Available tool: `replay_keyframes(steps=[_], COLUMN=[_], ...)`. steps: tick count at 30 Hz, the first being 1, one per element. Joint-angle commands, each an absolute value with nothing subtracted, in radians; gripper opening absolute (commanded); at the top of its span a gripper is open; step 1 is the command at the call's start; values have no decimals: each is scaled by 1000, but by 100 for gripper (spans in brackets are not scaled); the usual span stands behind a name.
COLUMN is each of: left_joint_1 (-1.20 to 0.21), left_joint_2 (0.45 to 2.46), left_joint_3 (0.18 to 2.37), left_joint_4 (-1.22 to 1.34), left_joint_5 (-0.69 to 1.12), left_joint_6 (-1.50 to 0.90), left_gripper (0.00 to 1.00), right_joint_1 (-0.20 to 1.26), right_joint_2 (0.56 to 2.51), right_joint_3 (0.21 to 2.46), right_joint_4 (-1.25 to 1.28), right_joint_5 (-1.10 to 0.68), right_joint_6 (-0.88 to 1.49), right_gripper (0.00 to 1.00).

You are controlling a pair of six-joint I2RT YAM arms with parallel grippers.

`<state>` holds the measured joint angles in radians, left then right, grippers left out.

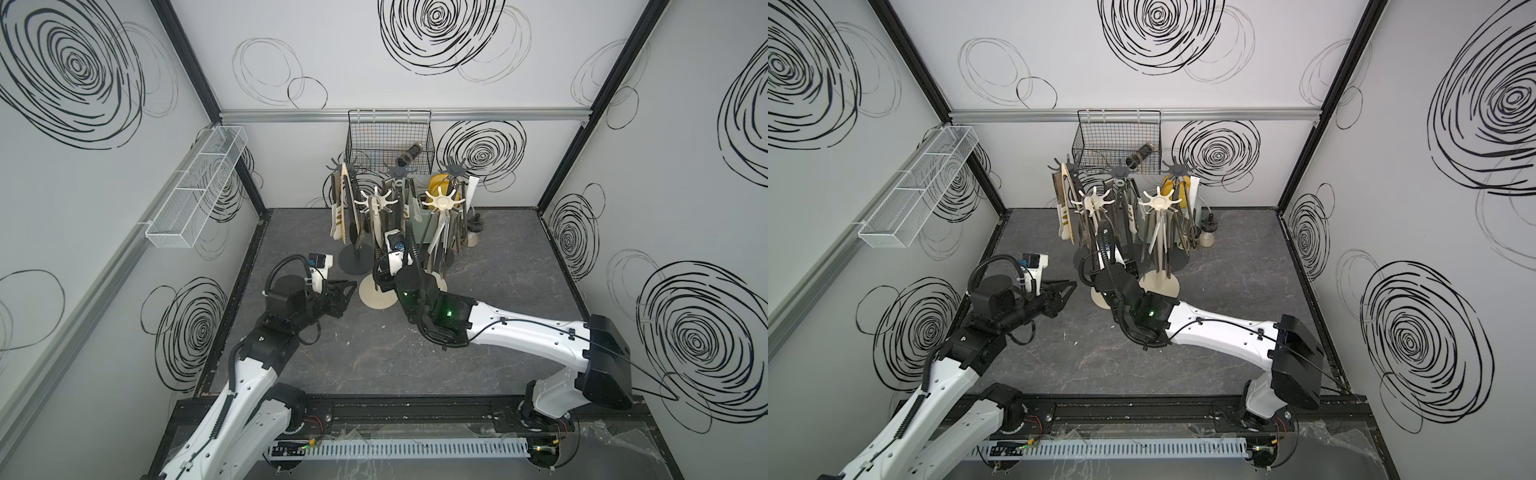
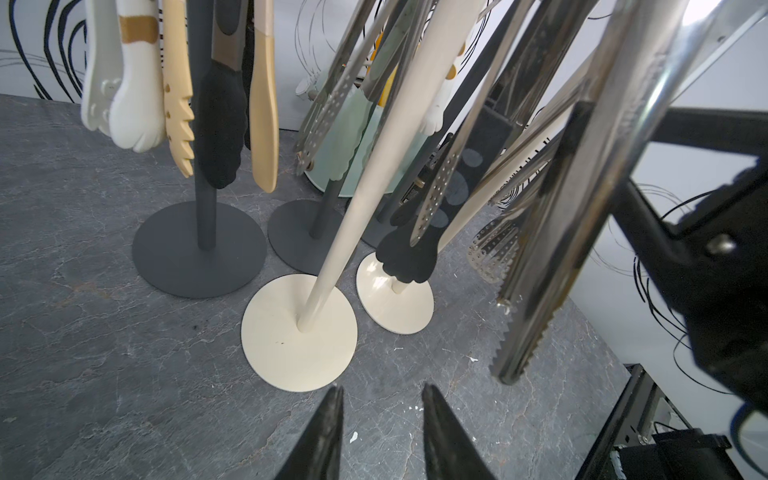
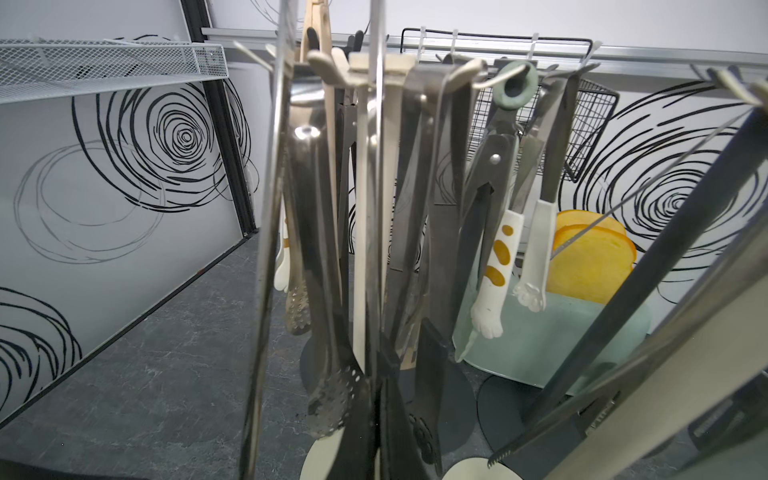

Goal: Hang food tongs on kitchen utensil racks
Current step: Hang the food tongs on the rack.

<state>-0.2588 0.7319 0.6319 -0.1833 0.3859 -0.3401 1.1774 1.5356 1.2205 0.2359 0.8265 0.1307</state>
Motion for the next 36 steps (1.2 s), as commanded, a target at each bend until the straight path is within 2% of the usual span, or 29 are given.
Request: replay_keyframes(steps=[1,20,36], left_joint_1=[-245,-241,-235], left_joint_2=[723,722,710], left_joint_3=[626,623,620], left_joint_4=[-132,-121,-113], left_joint_5=[405,432,455], left_joint_6=[-342,-347,-353], left_gripper=[36,36,36], right_joint_1=[1184,1219,1220], right_joint_2=[1545,1651,1730], right_joint_3=[1257,1241,1289], right_joint_4=[240,179,142], right_joint_5=[878,1065,1063], right_joint_6=[145,243,259], right_gripper=[0,0,0])
